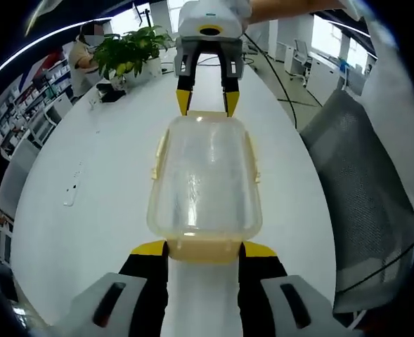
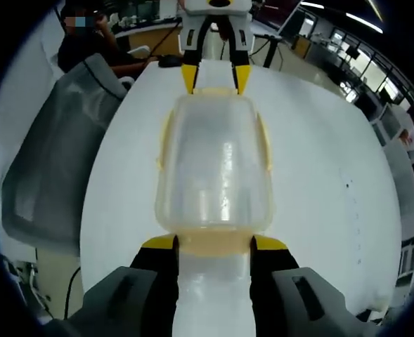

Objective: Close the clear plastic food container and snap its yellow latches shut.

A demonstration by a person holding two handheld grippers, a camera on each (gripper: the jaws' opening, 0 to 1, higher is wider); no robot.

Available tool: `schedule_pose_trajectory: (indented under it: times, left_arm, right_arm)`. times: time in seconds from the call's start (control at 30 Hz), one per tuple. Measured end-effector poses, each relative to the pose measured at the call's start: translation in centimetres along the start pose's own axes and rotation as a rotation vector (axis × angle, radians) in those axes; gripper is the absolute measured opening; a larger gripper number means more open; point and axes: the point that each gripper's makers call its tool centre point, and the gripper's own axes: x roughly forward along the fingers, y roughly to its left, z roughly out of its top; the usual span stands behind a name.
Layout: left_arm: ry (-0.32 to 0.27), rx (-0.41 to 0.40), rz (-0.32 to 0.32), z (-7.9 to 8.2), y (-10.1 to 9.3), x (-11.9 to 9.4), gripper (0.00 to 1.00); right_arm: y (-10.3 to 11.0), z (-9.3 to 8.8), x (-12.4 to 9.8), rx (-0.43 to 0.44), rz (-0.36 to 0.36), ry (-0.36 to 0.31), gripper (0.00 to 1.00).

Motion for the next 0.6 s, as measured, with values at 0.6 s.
schedule_pose_trajectory:
  times: [0.6]
  left_arm:
    - [-0.010, -0.005, -0.003, 2.9, 0.3, 3.8, 0.32]
  right_arm:
    - [-0.5, -4.9, -0.9, 0.004, -0.008, 0.036, 0.36]
